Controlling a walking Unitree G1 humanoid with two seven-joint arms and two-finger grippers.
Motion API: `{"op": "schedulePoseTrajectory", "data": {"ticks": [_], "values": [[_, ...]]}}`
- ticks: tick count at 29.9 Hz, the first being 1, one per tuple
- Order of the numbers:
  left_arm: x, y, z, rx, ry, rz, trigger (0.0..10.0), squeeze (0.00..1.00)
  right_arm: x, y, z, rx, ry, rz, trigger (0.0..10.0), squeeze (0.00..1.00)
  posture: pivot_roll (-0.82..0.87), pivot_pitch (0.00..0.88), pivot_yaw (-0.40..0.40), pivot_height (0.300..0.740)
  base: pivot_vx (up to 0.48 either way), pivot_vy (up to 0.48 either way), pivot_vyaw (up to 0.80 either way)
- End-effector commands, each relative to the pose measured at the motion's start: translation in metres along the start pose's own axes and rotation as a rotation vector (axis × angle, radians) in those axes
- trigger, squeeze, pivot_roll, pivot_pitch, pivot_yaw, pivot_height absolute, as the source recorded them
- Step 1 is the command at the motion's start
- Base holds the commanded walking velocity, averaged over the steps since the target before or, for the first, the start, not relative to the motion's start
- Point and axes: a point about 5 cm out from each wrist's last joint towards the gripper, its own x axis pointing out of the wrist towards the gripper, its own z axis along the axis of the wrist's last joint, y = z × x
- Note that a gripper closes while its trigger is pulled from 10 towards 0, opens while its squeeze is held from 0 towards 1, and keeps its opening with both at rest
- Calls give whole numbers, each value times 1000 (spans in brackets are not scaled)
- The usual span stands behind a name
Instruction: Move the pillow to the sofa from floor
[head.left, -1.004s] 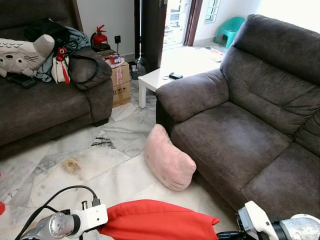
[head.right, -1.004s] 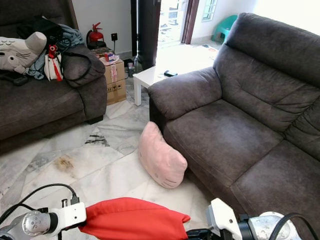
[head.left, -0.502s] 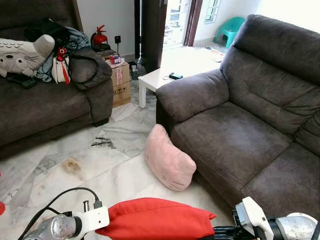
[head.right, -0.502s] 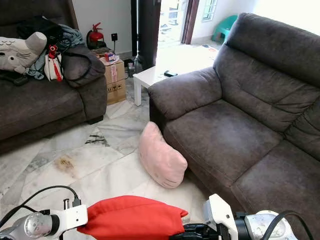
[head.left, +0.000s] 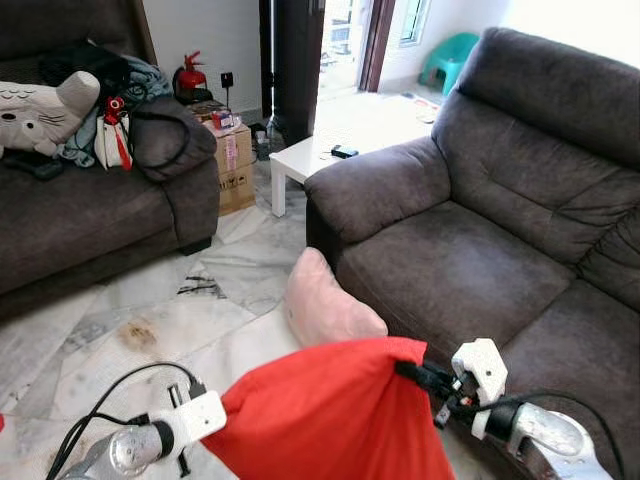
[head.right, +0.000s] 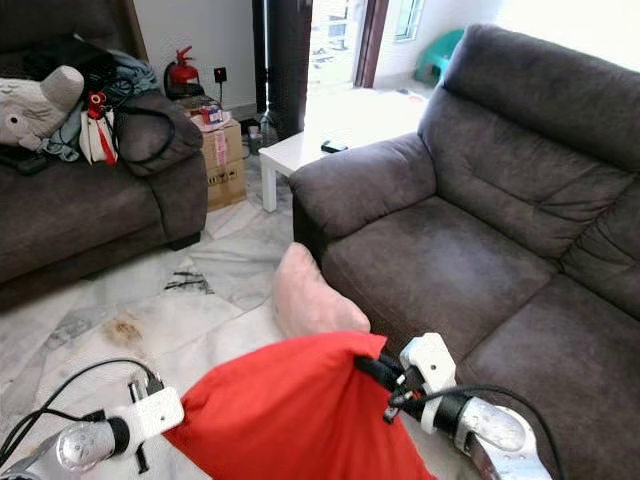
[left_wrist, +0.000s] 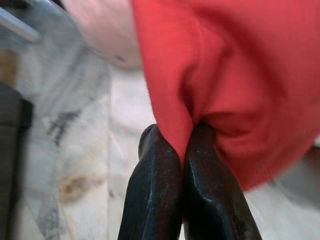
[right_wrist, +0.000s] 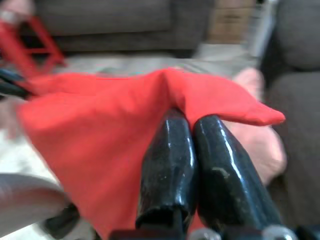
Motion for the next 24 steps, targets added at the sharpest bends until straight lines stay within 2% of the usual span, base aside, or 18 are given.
{"op": "schedulePoseTrajectory", "data": {"ticks": [1, 5, 6, 8, 10, 12, 13, 14, 15, 18, 22, 24], "values": [[2, 8, 12, -19, -71, 69, 10000, 0, 5, -10, 13, -36, -76, -88, 10000, 0, 7, 0, -62, 740, 0, 0, 0], [3, 13, 20, -41, -114, 118, 10000, 0, 12, -13, 1, -24, -60, -169, 10000, 0, 13, 0, -62, 740, 0, 0, 0], [5, 15, 25, -64, -138, 147, 10000, 0, 15, -14, -12, -8, -17, -234, 10000, 0, 14, 0, -62, 740, 0, 0, 0], [5, 16, 27, -79, -145, 162, 10000, 0, 16, -15, -18, -1, 2, -266, 10000, 0, 16, 0, -62, 740, 0, 0, 0], [6, 16, 26, -136, -136, 210, 10000, 0, 16, -20, -28, 54, 18, -379, 10000, 0, 24, 0, -62, 740, 0, 0, 0], [6, 16, 25, -149, -132, 225, 10000, 0, 15, -22, -31, 72, 23, -413, 10000, 0, 24, 0, -62, 740, 0, 0, 0], [6, 17, 24, -186, -123, 271, 10000, 0, 13, -24, -38, 126, 30, -474, 10000, 0, 26, 0, -63, 740, 0, 0, 0], [6, 17, 24, -186, -123, 271, 10000, 0, 13, -24, -38, 126, 30, -474, 10000, 0, 26, 0, -63, 740, 0, 0, 0], [6, 19, 23, -246, -120, 342, 10000, 0, 13, -23, -44, 182, 27, -499, 10000, 0, 28, 0, -62, 740, 0, 0, 0], [6, 20, 23, -289, -125, 388, 10000, 0, 14, -21, -47, 195, 31, -511, 10000, 0, 29, 0, -61, 740, 0, 0, 0], [7, 21, 30, -391, -167, 469, 10000, 0, 17, -15, -55, 239, 37, -531, 10000, 0, 36, 0, -65, 740, 0, 0, 0], [9, 21, 35, -406, -187, 487, 10000, 0, 18, -13, -55, 244, 25, -551, 10000, 0, 37, 0, -65, 740, 0, 0, 0]]}}
